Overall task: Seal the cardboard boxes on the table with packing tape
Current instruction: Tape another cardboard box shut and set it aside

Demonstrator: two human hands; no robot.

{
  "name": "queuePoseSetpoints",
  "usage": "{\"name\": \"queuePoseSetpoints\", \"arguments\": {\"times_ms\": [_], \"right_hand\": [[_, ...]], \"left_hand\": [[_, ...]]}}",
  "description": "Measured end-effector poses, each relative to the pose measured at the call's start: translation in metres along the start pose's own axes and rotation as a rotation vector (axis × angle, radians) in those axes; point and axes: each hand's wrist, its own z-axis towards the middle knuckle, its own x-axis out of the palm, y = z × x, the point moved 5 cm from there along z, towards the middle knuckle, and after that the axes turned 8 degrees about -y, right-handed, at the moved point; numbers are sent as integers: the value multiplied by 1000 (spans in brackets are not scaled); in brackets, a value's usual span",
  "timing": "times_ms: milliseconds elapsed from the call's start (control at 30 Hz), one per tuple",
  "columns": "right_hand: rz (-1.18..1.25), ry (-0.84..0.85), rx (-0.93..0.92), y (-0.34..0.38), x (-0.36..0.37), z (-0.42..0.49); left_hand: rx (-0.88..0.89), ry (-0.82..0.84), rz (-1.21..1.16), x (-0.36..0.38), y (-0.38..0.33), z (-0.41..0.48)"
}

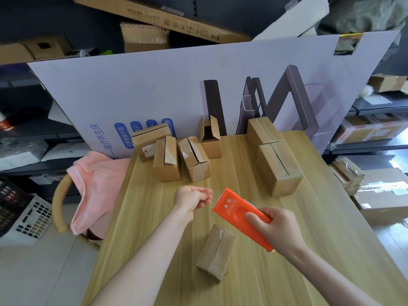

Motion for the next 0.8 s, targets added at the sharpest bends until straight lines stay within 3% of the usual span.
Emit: {"name": "queuePoseSetpoints", "arguments": {"times_ms": [267,467,800], "right_hand": [[-148,27,71,-43,-27,-2],[-369,108,165,-80,-25,2],[-573,186,264,-114,-2,20]], "left_hand": [[-20,-145,26,-21,18,30],[-67,-109,132,-2,66,34],[-138,-201,232,18,112,48]]}}
